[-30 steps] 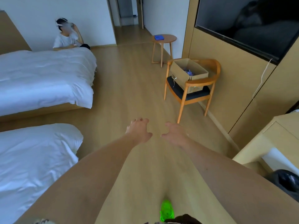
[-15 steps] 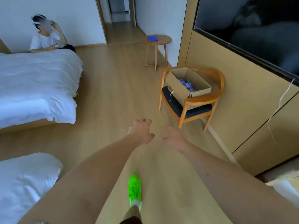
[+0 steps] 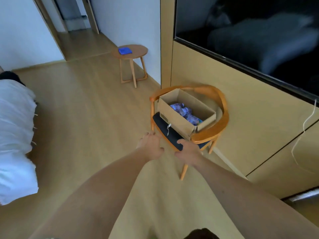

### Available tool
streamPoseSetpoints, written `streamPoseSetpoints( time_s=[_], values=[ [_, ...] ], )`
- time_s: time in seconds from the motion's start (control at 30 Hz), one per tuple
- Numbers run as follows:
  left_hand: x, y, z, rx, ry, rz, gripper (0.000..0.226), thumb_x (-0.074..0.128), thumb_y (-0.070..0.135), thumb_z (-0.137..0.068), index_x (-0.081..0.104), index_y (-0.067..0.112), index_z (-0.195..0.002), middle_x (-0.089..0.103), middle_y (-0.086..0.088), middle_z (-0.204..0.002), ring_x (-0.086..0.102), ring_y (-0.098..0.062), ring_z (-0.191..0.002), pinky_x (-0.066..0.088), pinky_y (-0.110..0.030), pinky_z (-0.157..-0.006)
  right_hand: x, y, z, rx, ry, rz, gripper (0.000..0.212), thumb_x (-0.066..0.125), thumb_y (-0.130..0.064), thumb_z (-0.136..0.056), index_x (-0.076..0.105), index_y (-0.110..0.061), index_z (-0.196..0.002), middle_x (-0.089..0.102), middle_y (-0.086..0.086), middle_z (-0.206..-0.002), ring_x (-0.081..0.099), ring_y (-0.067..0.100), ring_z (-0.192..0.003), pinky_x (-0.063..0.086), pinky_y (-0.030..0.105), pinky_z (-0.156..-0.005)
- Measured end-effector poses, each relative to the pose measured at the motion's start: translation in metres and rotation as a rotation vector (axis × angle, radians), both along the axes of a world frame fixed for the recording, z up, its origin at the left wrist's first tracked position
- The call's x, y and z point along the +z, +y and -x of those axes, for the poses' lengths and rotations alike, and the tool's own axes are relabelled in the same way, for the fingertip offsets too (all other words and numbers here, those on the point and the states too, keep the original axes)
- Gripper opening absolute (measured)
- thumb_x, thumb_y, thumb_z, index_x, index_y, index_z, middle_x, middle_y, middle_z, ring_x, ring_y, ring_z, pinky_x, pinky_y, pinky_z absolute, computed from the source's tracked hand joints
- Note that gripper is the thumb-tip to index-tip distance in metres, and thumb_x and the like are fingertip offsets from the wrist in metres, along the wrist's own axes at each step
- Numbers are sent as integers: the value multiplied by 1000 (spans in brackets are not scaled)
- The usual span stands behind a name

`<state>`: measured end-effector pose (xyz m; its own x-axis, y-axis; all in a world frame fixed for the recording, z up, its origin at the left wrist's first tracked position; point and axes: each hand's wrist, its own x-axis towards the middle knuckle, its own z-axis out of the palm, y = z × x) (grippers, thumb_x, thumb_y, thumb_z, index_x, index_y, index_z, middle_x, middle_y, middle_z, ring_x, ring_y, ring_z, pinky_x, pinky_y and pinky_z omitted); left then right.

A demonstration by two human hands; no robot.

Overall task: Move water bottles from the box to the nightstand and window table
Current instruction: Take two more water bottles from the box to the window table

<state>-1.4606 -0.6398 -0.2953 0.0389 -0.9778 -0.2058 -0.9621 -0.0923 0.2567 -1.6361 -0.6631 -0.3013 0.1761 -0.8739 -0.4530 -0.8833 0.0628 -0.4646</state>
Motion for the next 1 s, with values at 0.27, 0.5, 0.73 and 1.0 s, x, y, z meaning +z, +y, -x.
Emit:
streamPoseSetpoints(
  time_s=[0.27, 0.5, 0.73, 1.0],
  values=[
    [-34, -157, -14, -77, 39, -19, 53, 68, 35, -88, 52, 21, -136, 50, -3, -135, 46, -29, -128, 43, -41, -100, -44, -144, -13, -87, 30, -28, 67, 65, -44, -84, 46, -36, -148, 59, 5, -139, 56, 33, -127, 51, 41, -101],
    [-63, -305, -10, -129, -11, -101, 57, 67, 39, -88, 51, 20, -139, 50, -7, -136, 45, -32, -130, 46, -45, -102, -81, -286, -9, -83, 1, -70, 58, 63, -43, -91, 48, -32, -145, 59, 6, -141, 55, 34, -129, 48, 43, -105],
    [-76, -420, -3, -149, 10, -182, 52, 64, 38, -88, 53, 20, -136, 51, -11, -136, 46, -35, -130, 46, -48, -105, -104, -377, 7, -169, -29, -184, 62, 63, -49, -90, 49, -28, -147, 55, 5, -148, 51, 33, -134, 46, 42, -107],
    [-126, -517, 11, -295, -34, -299, 64, 67, 42, -90, 46, 19, -146, 48, -9, -143, 42, -34, -135, 42, -48, -110, -145, -438, 7, -316, -24, -312, 63, 65, -45, -91, 46, -34, -150, 45, 2, -157, 41, 33, -143, 42, 44, -112]
  ],
)
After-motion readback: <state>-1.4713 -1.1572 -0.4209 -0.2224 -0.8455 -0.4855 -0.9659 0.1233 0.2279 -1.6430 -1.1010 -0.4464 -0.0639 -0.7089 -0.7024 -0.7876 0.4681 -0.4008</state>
